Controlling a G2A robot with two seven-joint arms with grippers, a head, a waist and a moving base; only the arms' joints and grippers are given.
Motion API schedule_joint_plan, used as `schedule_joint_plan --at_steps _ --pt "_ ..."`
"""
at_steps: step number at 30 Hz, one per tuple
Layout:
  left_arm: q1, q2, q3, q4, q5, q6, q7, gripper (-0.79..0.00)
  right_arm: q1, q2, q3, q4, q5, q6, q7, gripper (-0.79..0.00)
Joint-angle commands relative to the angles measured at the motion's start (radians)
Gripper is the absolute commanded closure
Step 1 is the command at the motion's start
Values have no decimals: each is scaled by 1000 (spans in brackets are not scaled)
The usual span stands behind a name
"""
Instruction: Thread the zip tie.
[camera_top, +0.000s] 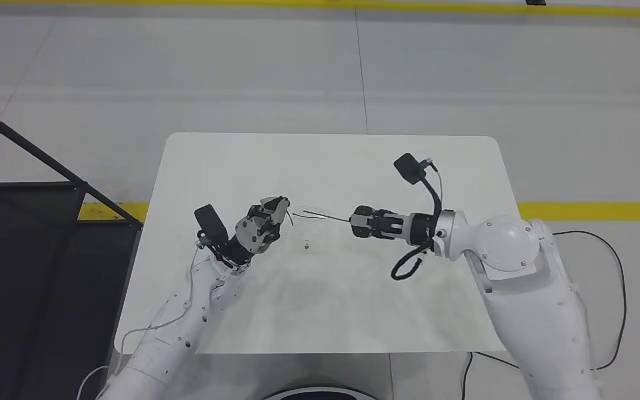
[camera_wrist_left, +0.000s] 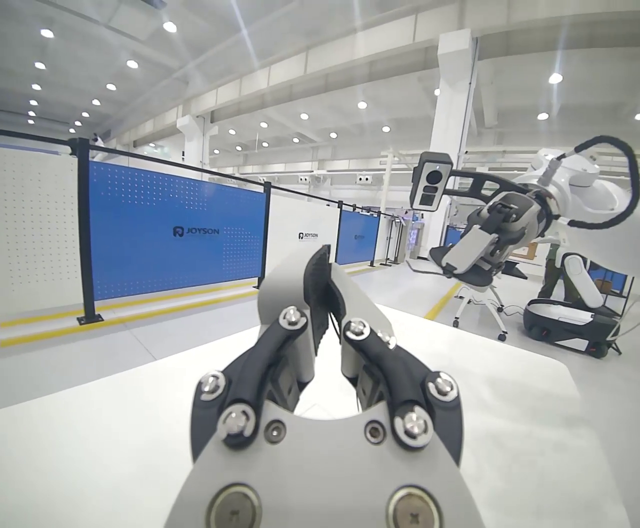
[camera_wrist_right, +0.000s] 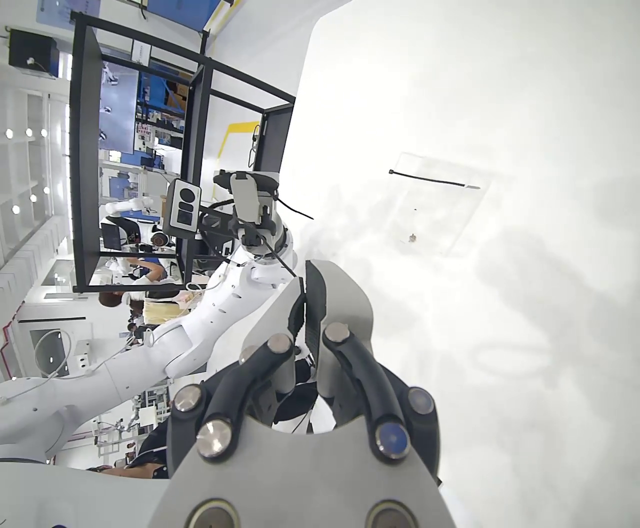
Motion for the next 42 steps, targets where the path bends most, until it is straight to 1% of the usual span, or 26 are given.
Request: schedule_joint_plan --at_steps 1,5,8,12,17,25,30,42 --pt "0 0 0 0 0 0 0 0 0 0 0 0 0 0 0 0" --pt "0 0 0 0 0 0 0 0 0 0 0 0 0 0 0 0" --pt "4 0 0 -6 -4 8 -10 0 -14 1 -18 -7 -14 -17 -24 0" --pt "22 -4 2 -47 11 82 -32 0 12 -3 -38 8 17 41 -32 0" --pt "27 -8 7 -52 33 125 -12 0 31 -6 -63 16 32 69 -40 0" --pt "25 -12 10 -34 43 131 21 0 28 -4 -64 13 84 88 -57 0" --pt "24 -12 12 -33 45 133 23 0 32 -2 -67 16 103 94 -55 0" --pt "24 -12 12 -33 45 133 23 0 78 -5 -113 46 121 126 -64 0"
